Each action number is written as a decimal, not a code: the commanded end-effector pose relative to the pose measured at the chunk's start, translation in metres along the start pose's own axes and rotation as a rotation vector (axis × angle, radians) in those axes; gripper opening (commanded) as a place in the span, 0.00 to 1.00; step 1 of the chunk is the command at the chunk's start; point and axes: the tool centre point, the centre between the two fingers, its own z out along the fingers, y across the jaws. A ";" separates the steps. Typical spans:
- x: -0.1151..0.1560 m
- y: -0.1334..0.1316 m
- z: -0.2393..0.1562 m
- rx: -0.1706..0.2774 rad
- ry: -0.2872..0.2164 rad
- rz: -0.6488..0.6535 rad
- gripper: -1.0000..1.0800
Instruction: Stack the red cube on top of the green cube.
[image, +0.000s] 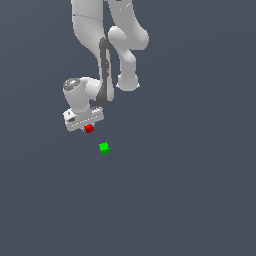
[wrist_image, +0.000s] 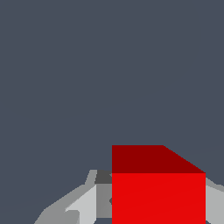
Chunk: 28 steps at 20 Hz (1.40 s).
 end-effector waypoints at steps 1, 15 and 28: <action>0.000 0.000 -0.007 -0.001 0.001 0.000 0.00; 0.000 -0.001 -0.081 0.000 0.000 0.000 0.00; 0.006 -0.001 -0.092 -0.001 0.001 -0.001 0.00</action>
